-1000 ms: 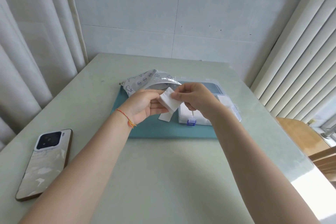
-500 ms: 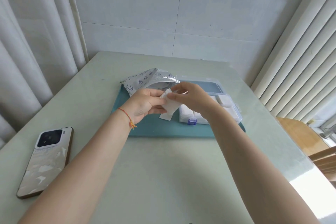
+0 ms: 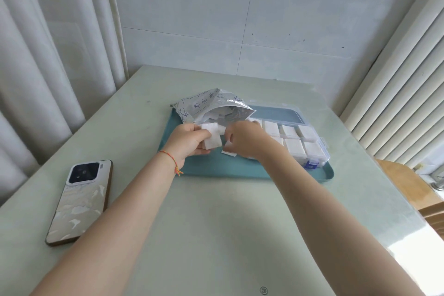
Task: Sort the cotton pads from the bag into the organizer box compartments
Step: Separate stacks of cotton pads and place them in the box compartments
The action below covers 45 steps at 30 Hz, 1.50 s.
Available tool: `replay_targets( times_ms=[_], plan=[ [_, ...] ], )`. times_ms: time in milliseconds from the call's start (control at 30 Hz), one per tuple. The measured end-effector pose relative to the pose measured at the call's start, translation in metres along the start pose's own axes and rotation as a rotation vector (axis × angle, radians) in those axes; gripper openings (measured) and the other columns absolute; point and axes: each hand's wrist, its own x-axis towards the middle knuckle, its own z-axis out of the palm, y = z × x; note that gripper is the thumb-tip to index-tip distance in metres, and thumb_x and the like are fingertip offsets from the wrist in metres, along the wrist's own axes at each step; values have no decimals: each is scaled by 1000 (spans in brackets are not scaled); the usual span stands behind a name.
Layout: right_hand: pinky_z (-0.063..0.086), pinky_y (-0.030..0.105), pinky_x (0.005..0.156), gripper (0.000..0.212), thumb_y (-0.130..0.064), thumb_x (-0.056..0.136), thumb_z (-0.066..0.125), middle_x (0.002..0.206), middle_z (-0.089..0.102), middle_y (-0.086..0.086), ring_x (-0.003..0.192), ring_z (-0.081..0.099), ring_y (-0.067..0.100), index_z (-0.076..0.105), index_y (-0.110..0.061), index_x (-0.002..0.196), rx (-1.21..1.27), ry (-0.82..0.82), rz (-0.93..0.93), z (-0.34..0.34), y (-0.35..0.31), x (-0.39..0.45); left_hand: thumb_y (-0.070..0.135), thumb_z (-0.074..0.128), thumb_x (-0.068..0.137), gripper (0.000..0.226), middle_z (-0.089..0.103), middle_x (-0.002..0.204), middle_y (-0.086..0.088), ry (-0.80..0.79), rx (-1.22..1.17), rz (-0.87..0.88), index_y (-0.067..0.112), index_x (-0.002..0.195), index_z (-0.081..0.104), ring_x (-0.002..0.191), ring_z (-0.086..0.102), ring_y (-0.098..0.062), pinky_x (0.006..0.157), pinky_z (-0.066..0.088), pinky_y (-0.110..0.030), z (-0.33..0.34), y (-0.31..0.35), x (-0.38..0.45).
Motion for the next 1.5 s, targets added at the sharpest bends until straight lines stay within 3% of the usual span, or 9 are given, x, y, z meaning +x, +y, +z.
replay_targets(
  times_ms=[100, 367, 467, 567, 700, 867, 1100, 1333, 1500],
  plan=[
    [35, 36, 94, 37, -36, 81, 73, 107, 64, 3, 105, 56, 24, 60, -12, 107, -94, -80, -43, 1, -2, -2, -3, 60, 88, 7, 66, 90, -17, 23, 29, 14, 3, 87, 63, 80, 65, -29, 58, 61, -30, -3, -4, 2],
    [36, 30, 90, 22, -7, 84, 54, 110, 65, 9, 108, 57, 31, 61, -11, 104, -127, 40, -56, 16, -3, 0, -6, 57, 86, 22, 64, 79, -14, 40, 71, 27, 8, 73, 67, 67, 61, -21, 61, 62, -32, -5, -9, 2],
    [38, 28, 74, 18, -18, 93, 54, 104, 67, 11, 102, 59, 31, 66, -12, 104, 97, 88, 31, 6, 4, -3, -6, 56, 87, 23, 58, 70, -8, 59, 93, 38, 7, 71, 66, 61, 56, -17, 64, 62, -32, -5, -8, 3],
    [41, 21, 66, 16, -15, 94, 59, 85, 72, 4, 75, 62, 14, 73, -12, 100, 494, 152, 83, -20, 15, -8, -8, 51, 88, 18, 58, 75, -9, 45, 102, 54, -6, 86, 69, 60, 55, -15, 61, 61, -29, -7, -6, 5],
    [39, 22, 58, 10, -9, 88, 69, 65, 69, -8, 57, 55, 7, 76, -13, 93, 880, 34, 68, -44, 21, -20, -2, 49, 95, 23, 69, 85, -10, -115, -53, 1, 8, 92, 70, 73, 67, -21, 63, 62, -31, 1, 5, -1],
    [37, 15, 49, 4, -9, 84, 73, 67, 67, -5, 49, 49, 4, 74, -13, 86, 889, 44, 81, -45, 23, -25, 3, 45, 98, 25, 71, 89, -14, -290, -218, -105, 0, 111, 65, 72, 70, -21, 62, 61, -32, 17, 14, -6],
    [43, 18, 57, 9, -9, 83, 74, 68, 68, -3, 49, 50, 3, 72, -17, 80, 840, 101, 86, -43, 47, -29, 7, 44, 99, 25, 73, 93, -16, -344, -276, -138, 0, 111, 65, 75, 72, -24, 67, 62, -35, 39, 22, -9],
    [39, 20, 54, 18, -29, 85, 74, 75, 62, -3, 62, 54, 11, 69, -20, 99, 769, 196, 179, -42, 84, -31, 1, 56, 95, 21, 72, 96, -12, -337, -98, 9, 1, 114, 66, 76, 73, -18, 69, 61, -31, 74, 29, -2],
    [46, 18, 55, 8, -19, 85, 74, 70, 67, -3, 60, 62, 5, 67, -15, 85, 963, 155, 241, -50, 120, -34, 7, 58, 96, 14, 73, 93, -10, -359, 20, 67, 6, 108, 65, 75, 73, -17, 70, 61, -29, 114, 48, 12]
  ],
)
